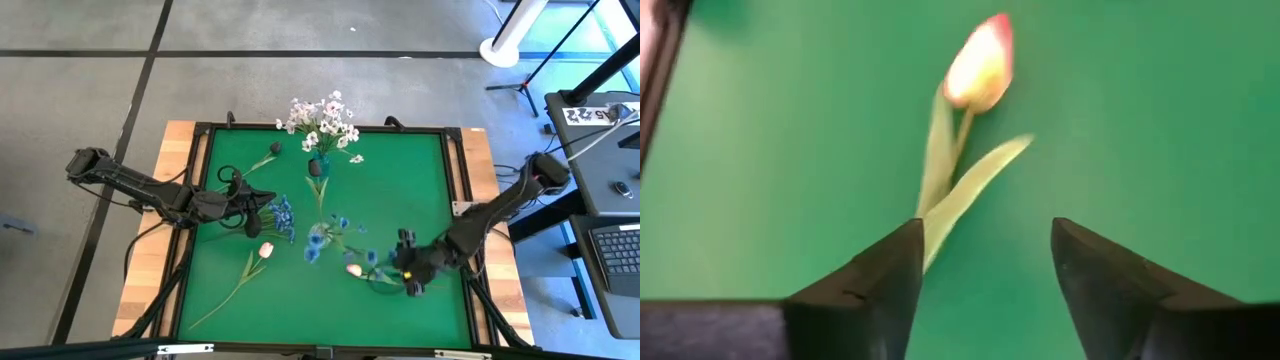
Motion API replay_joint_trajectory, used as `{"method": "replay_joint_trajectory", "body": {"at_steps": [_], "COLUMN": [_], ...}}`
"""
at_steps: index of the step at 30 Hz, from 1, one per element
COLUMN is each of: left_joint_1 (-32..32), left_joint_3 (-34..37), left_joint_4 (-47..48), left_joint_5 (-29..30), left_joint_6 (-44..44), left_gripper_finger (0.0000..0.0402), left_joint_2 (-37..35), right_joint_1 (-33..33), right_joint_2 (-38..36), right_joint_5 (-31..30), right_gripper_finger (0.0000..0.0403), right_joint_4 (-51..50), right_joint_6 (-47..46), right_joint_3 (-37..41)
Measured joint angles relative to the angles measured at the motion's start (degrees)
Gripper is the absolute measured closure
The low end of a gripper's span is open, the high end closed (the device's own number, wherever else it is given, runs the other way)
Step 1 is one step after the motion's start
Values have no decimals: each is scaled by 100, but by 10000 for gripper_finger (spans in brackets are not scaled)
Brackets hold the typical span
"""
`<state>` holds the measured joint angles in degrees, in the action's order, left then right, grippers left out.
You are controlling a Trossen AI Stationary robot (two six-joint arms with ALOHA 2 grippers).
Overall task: Sort flowers into vase by color
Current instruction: Put the right pink tulip into the blue vase
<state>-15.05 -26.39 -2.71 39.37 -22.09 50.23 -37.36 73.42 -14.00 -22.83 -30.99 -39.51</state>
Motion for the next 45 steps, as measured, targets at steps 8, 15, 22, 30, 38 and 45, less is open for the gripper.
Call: {"method": "replay_joint_trajectory", "body": {"at_steps": [8,15,22,30,38,45], "left_joint_1": [0,2,0,0,1,1], "left_joint_3": [0,0,0,0,0,0], "left_joint_4": [-30,-35,-35,-34,-36,-36], "left_joint_5": [-1,-1,-1,-1,-2,-2], "left_joint_6": [-2,2,2,0,-27,-31], "left_gripper_finger": [390,390,390,390,390,390], "left_joint_2": [0,-1,-1,-1,-1,-1], "right_joint_1": [-280,-279,-281,-690,-1547,-1625], "right_joint_2": [605,155,-396,-376,492,1601], "right_joint_5": [48,-435,-794,-526,-1047,-1008], "right_gripper_finger": [236,233,233,233,233,233], "right_joint_4": [-769,-2426,-3153,-3050,-3033,-3084], "right_joint_6": [-348,-331,-329,-717,-1338,-1438], "right_joint_3": [-405,-1295,-2321,-2444,-2417,-2415]}}
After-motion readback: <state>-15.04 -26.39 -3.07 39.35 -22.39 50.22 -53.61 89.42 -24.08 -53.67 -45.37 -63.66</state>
